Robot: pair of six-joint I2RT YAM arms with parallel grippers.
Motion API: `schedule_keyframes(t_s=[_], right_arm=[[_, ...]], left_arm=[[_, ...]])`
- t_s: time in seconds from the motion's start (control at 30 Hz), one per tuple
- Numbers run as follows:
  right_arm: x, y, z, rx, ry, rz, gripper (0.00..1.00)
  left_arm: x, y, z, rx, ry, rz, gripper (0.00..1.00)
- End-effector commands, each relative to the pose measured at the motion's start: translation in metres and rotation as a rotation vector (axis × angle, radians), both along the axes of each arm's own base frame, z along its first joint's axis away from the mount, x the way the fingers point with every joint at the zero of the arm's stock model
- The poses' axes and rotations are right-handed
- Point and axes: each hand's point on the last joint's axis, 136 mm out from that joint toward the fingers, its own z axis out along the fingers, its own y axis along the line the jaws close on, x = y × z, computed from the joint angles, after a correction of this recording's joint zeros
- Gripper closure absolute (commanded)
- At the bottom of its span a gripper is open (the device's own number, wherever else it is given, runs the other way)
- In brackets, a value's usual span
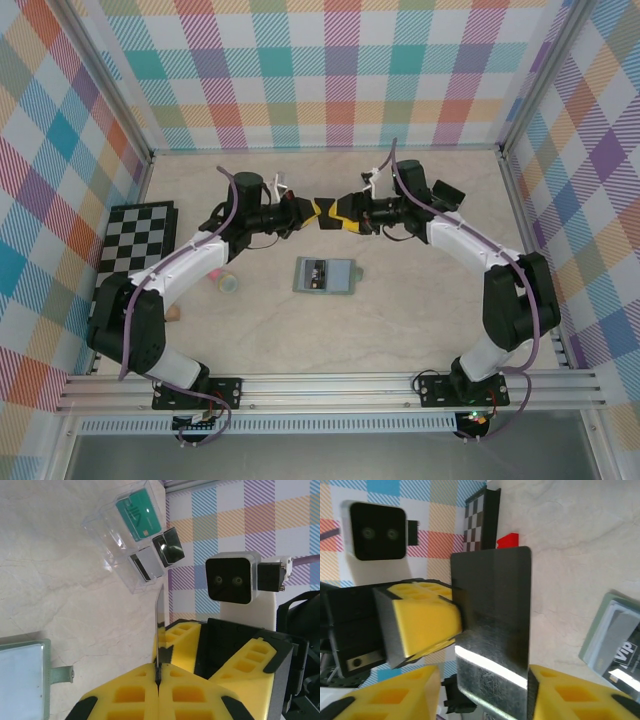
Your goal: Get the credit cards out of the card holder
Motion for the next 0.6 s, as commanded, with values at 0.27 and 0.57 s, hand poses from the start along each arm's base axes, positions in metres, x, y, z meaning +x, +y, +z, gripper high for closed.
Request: schedule_keyframes(t_s=[0.27,0.57], right_arm=[[0.007,0.007,0.025,0.08,-0.106,0.083,0.97],[0.029,-0.009,0.022,-0.152,-0.325,0.011,1.0]], left_arm=[[-0.002,0.004,0.003,0.006,0.004,-0.001,0.9],[-0.007,0.084,-0.042,0.483,0.11,0.23,0.12]])
